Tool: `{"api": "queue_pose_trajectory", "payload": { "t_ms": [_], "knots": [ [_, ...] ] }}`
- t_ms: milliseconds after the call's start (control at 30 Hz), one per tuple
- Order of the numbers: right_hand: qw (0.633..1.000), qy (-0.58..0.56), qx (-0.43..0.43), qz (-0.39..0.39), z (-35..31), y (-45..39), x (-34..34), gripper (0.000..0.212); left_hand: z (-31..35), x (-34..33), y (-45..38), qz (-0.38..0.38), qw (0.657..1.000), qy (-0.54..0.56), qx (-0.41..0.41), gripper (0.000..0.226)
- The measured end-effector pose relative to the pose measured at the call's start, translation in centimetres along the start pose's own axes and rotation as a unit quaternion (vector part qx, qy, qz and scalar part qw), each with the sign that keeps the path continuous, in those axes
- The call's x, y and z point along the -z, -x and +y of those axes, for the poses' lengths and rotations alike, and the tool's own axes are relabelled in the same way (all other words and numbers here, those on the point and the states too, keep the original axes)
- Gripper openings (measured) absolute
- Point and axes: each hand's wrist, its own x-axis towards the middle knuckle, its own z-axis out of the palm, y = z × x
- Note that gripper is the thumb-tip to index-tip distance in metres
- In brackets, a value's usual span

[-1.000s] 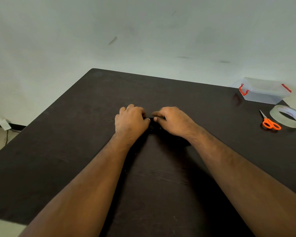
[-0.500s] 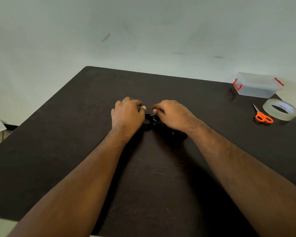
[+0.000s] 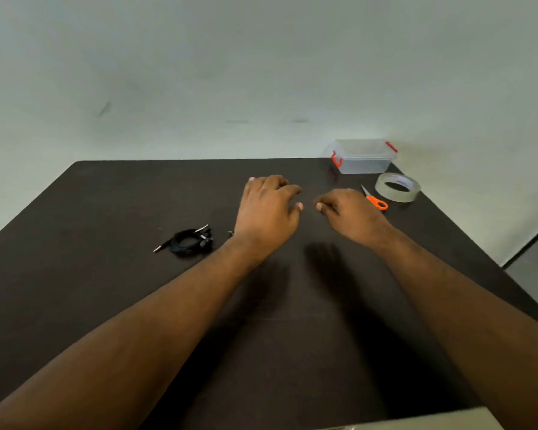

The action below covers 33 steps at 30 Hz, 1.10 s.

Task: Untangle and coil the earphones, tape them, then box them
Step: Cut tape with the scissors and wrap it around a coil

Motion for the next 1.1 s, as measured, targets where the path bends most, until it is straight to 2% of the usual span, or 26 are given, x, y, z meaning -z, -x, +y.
{"api": "queue_pose_trajectory", "payload": {
  "t_ms": [100, 200, 400, 567, 633, 767, 900, 1100],
  "knots": [
    [0.999, 0.014, -0.041, 0.013, 4.3, 1.5, 1.1, 0.02, 3.3, -2.8, -2.1, -0.054, 0.994, 0.093, 0.006, 0.039],
    [0.995, 0.008, -0.082, 0.05, 8.1, 2.5, 1.9, 0.019, 5.4, -6.3, -4.1, -0.099, 0.985, 0.136, 0.036, 0.042],
    [0.981, 0.019, -0.143, 0.127, 13.9, 3.1, 2.3, 0.02, 7.7, -12.4, -6.9, -0.174, 0.977, 0.121, 0.027, 0.047],
    [0.964, -0.015, -0.197, 0.179, 18.1, 2.4, 1.6, 0.045, 8.6, -15.7, -9.5, -0.185, 0.978, 0.092, -0.017, 0.05],
    [0.961, -0.042, -0.215, 0.17, 19.4, 1.8, 1.3, 0.055, 8.8, -16.8, -10.4, -0.185, 0.98, 0.069, -0.031, 0.051],
    [0.958, -0.072, -0.259, 0.095, 20.2, 0.8, 0.9, 0.067, 9.0, -18.7, -11.8, -0.204, 0.978, 0.011, -0.049, 0.057],
    [0.958, -0.073, -0.259, 0.099, 20.8, 0.1, 0.4, 0.057, 8.9, -19.9, -12.1, -0.193, 0.98, 0.008, -0.049, 0.041],
    [0.961, -0.049, -0.247, 0.112, 20.4, 0.4, 0.5, 0.027, 9.0, -18.6, -10.6, -0.198, 0.977, 0.069, -0.027, 0.029]
  ]
}}
